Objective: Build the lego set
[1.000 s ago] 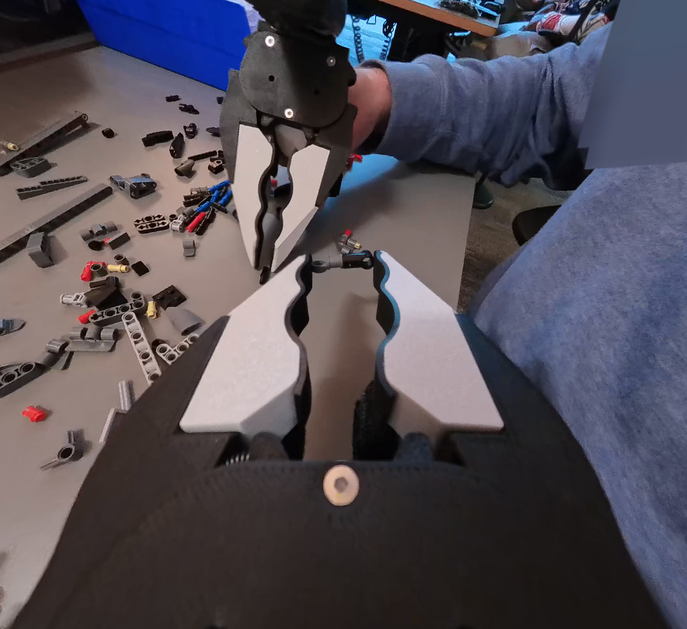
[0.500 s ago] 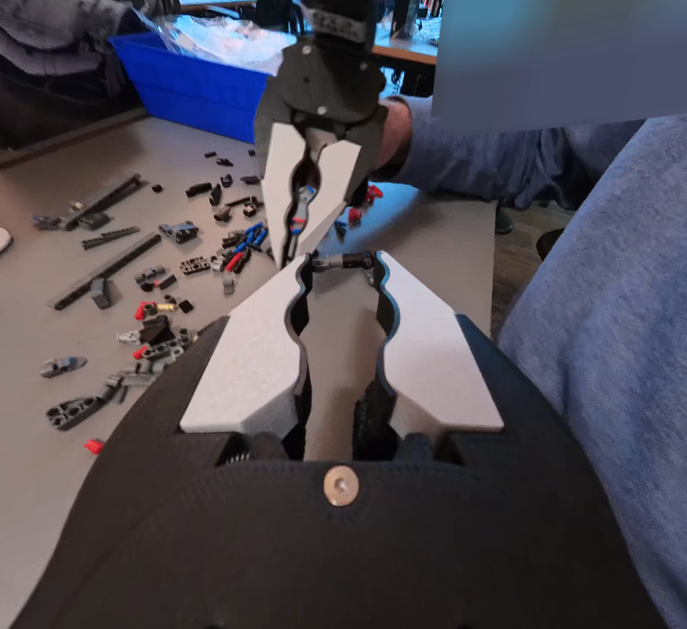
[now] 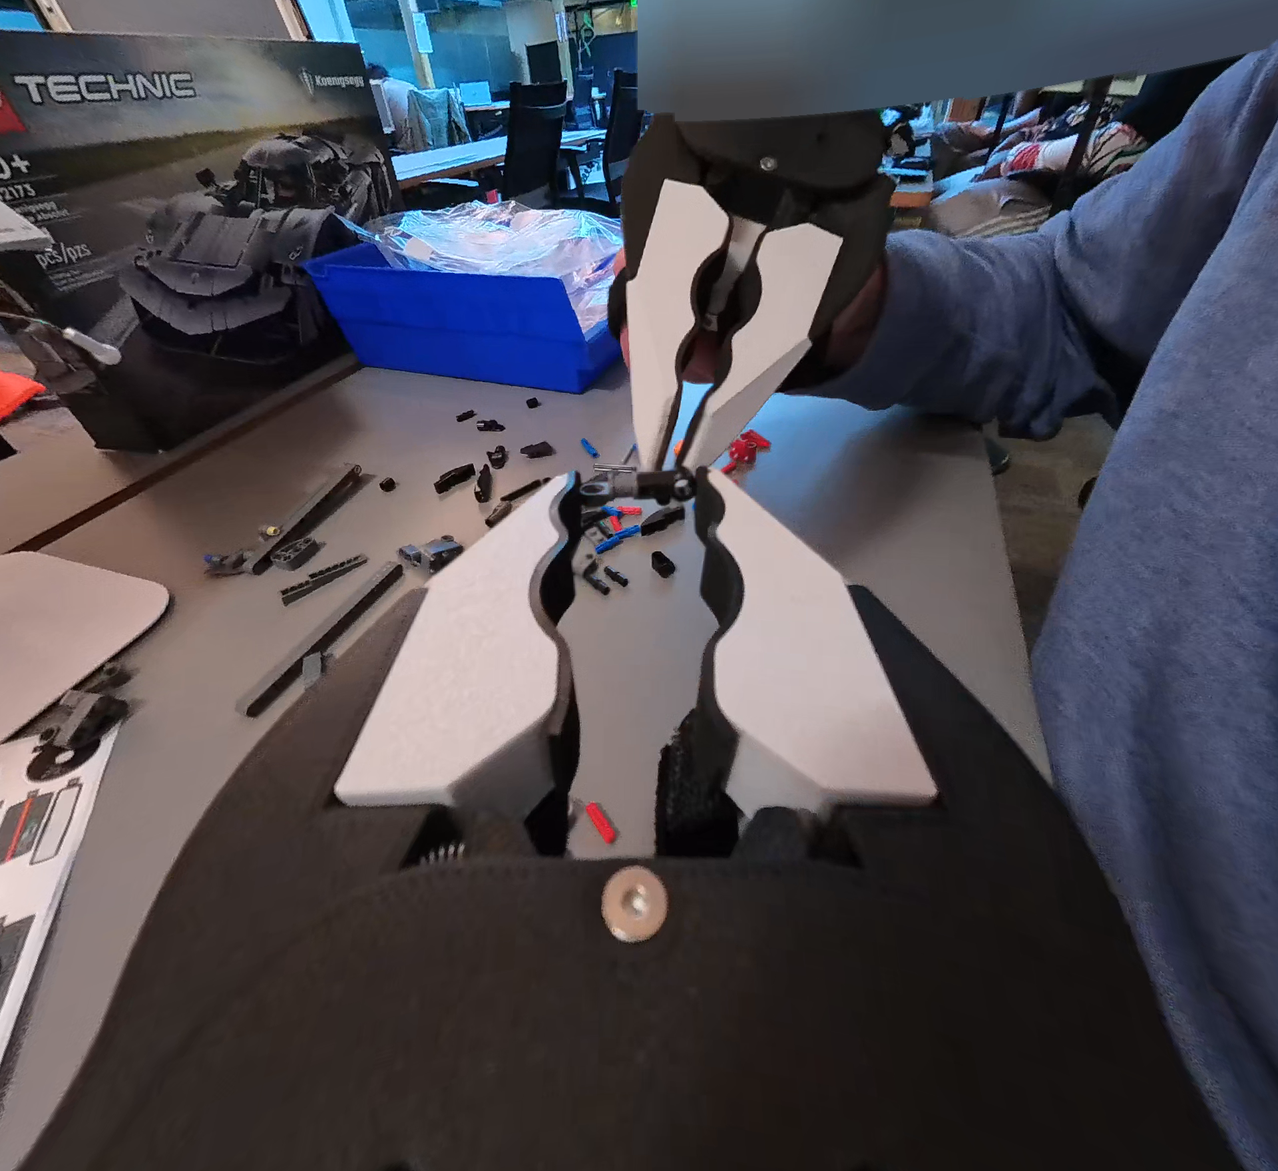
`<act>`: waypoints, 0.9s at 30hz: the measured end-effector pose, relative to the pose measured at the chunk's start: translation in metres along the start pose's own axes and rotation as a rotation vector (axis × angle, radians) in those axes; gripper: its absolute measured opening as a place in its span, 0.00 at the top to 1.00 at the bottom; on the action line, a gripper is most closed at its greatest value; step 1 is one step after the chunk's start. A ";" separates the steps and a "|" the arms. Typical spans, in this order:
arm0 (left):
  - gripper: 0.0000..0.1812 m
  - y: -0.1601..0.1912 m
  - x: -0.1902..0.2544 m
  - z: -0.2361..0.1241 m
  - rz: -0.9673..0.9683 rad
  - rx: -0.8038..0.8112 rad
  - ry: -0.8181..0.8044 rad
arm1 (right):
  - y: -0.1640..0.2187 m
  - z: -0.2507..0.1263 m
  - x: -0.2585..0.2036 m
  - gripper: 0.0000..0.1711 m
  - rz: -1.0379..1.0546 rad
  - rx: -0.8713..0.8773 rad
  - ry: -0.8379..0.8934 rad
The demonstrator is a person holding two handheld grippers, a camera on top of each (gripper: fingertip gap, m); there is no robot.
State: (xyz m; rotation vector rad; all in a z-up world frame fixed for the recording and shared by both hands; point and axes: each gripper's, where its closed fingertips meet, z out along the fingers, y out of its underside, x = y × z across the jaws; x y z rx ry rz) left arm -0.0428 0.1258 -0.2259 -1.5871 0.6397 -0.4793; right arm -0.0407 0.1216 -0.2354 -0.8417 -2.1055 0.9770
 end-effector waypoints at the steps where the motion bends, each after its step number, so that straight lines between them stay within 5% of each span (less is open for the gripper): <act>1: 0.83 0.000 0.000 0.001 0.003 -0.001 0.004 | 0.000 -0.001 0.001 1.00 0.000 0.005 0.008; 27: 0.83 -0.014 -0.004 0.000 -0.046 0.114 0.043 | -0.018 -0.010 0.004 1.00 0.055 0.144 0.018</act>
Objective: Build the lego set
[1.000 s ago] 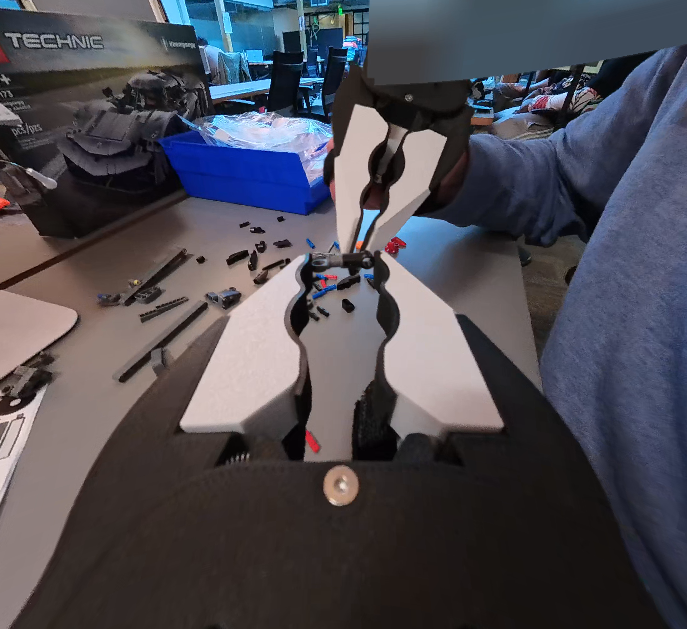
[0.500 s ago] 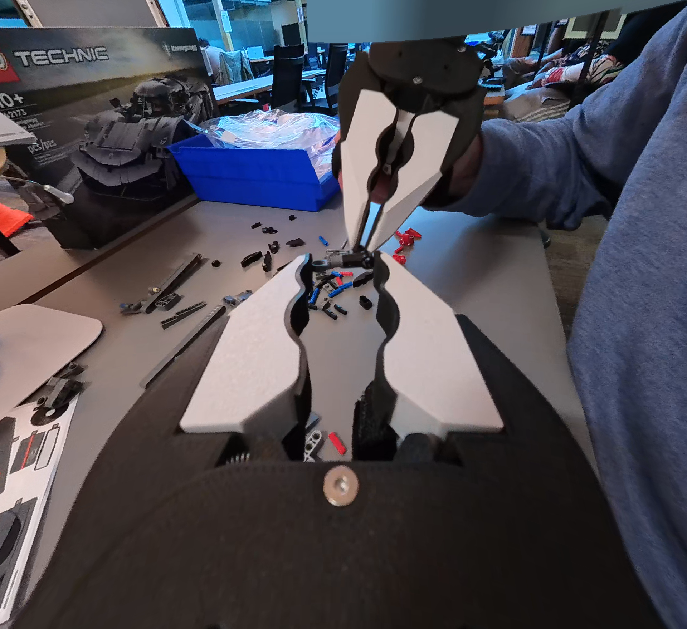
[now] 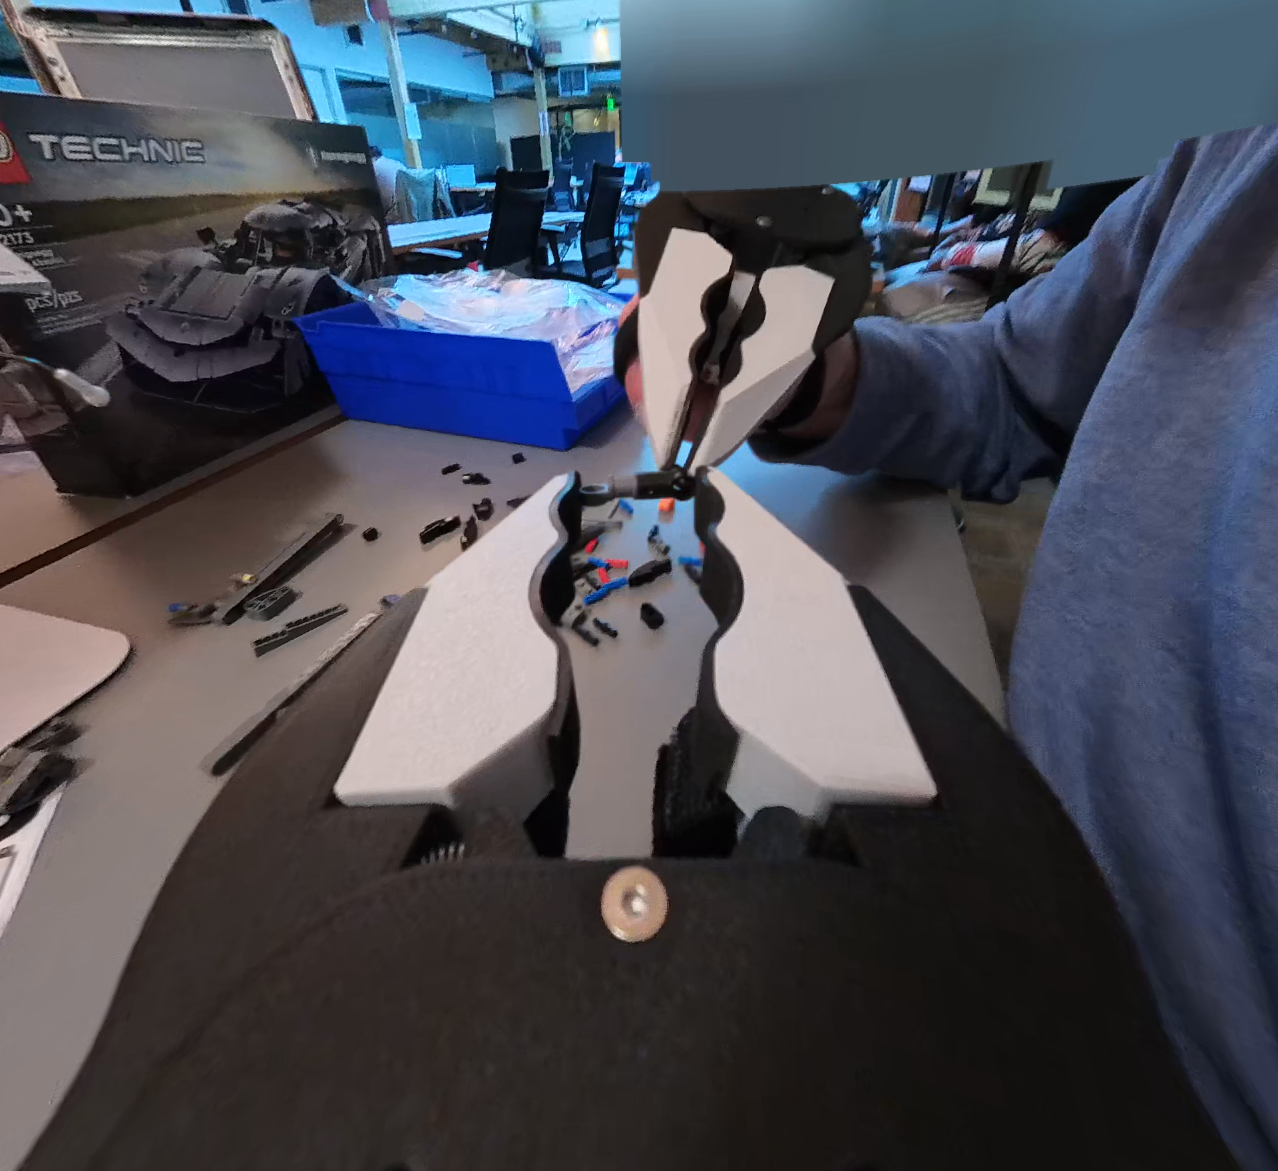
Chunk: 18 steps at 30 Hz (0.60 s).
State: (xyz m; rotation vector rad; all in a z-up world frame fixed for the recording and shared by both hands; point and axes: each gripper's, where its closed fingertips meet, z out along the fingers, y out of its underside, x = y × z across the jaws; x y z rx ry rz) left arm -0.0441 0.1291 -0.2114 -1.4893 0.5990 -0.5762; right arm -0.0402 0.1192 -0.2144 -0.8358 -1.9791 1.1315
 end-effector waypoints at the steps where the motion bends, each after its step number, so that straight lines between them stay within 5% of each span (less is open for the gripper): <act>1: 0.83 -0.003 0.001 0.000 -0.009 0.019 0.008 | -0.003 -0.001 0.000 1.00 -0.001 0.012 0.002; 18: 0.83 -0.005 0.004 0.002 0.047 -0.023 0.016 | -0.006 -0.003 0.000 1.00 -0.151 -0.101 0.114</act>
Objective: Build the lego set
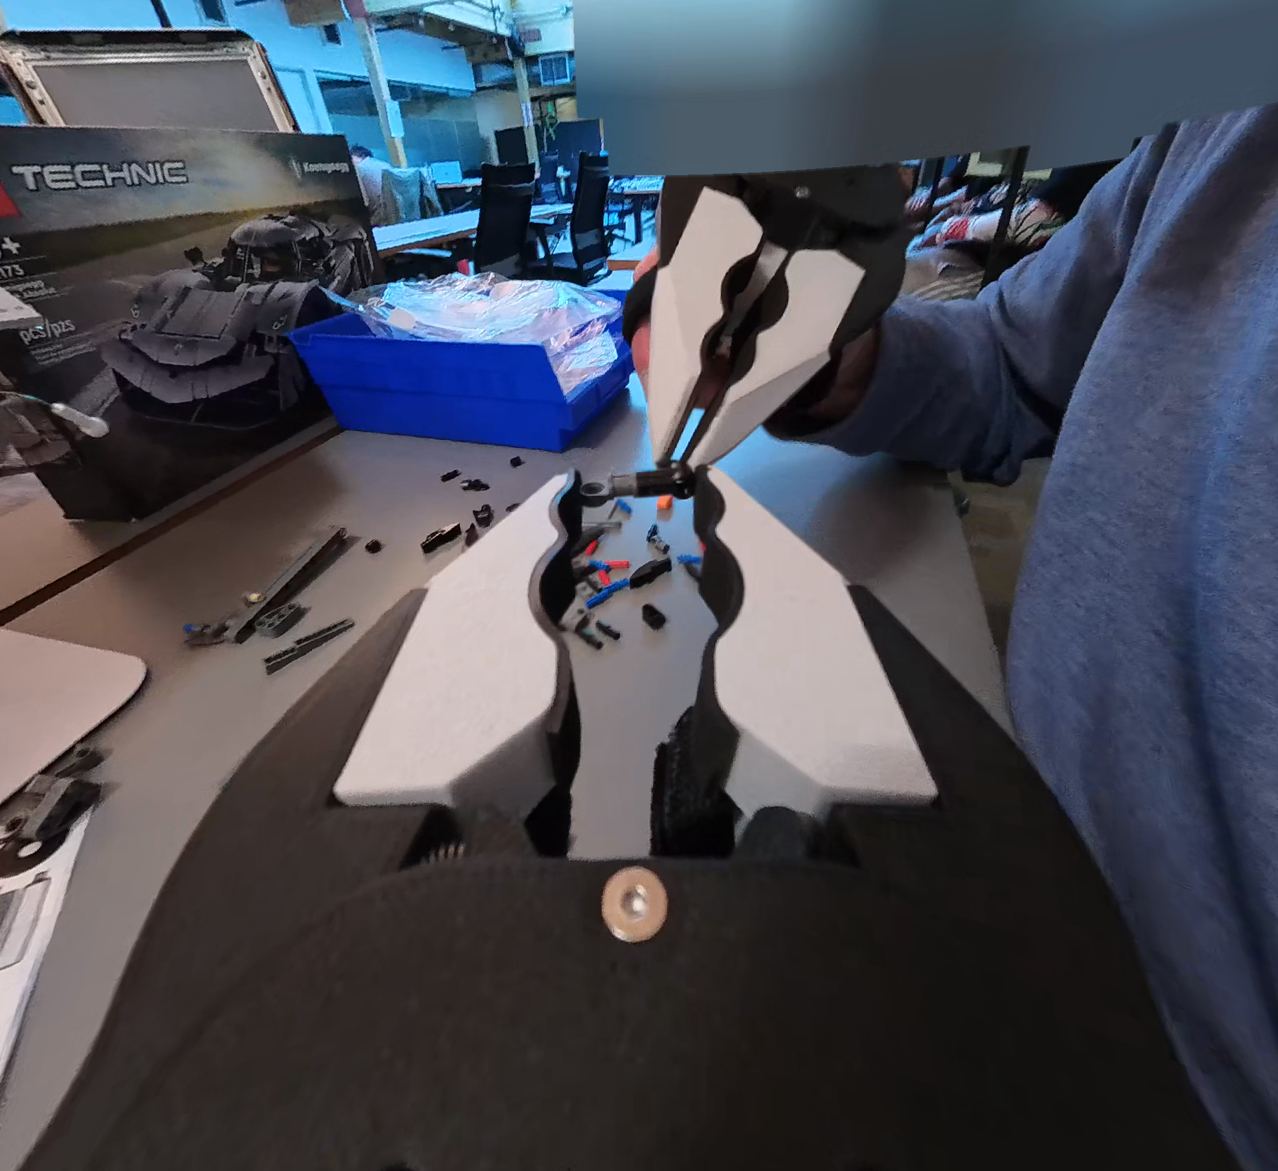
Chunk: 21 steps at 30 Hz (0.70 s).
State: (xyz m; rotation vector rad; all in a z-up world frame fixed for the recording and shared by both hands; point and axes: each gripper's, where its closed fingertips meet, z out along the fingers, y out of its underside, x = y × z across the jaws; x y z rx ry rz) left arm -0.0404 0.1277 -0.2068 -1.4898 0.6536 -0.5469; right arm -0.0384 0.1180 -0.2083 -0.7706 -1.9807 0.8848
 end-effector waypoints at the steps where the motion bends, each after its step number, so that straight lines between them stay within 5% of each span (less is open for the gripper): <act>1: 0.84 0.002 -0.001 0.000 0.022 -0.025 -0.013 | 0.002 0.001 0.000 1.00 -0.016 -0.023 0.010; 10: 0.83 0.020 -0.010 0.004 0.150 -0.224 -0.094 | 0.019 0.006 0.002 1.00 -0.118 -0.158 0.080; 21: 0.83 0.005 -0.005 0.003 0.092 -0.087 -0.040 | 0.005 0.000 0.002 1.00 0.049 0.032 -0.025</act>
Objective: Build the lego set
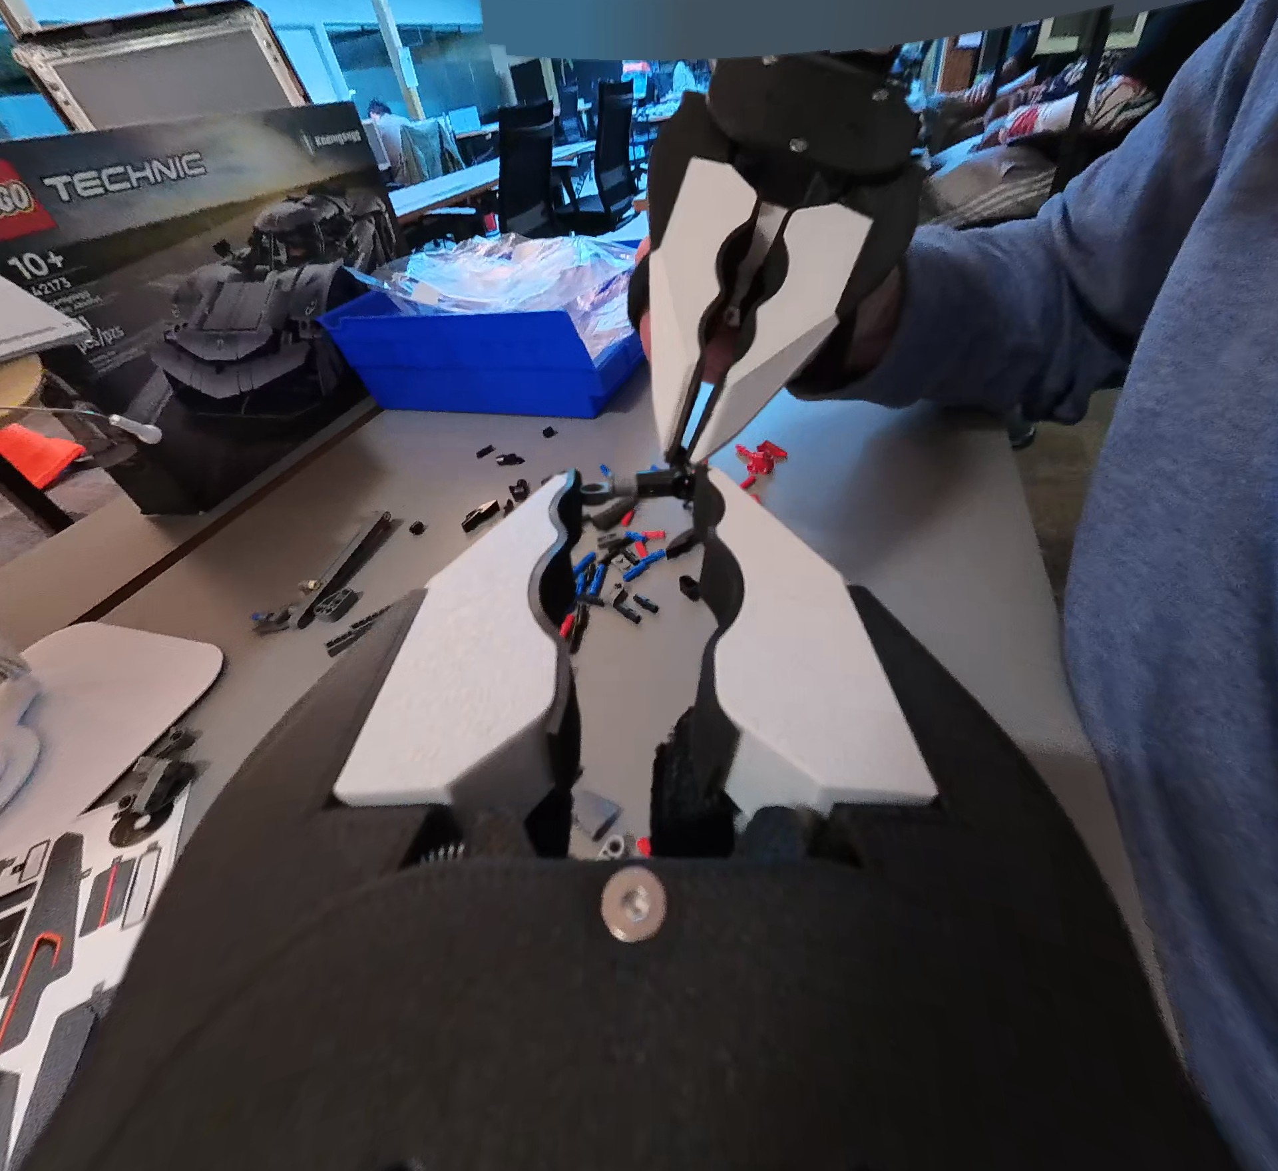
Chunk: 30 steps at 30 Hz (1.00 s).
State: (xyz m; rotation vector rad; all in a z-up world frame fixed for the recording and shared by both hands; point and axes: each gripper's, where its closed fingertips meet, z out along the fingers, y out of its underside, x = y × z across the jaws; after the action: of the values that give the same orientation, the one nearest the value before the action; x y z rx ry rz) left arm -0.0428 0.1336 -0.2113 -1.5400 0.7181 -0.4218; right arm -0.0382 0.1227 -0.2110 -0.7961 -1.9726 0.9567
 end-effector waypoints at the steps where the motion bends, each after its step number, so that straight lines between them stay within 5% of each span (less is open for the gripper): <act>1: 0.83 -0.002 0.000 0.000 -0.008 0.016 0.006 | -0.002 -0.001 0.000 1.00 0.012 0.017 -0.006; 30: 0.83 -0.036 0.012 -0.004 -0.177 0.271 0.140 | -0.032 -0.017 -0.001 1.00 0.155 0.279 -0.104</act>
State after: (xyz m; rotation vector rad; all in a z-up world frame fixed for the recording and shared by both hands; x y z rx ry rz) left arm -0.0300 0.1216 -0.1770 -1.3302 0.6059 -0.7354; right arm -0.0292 0.1108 -0.1782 -0.7601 -1.8288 1.3554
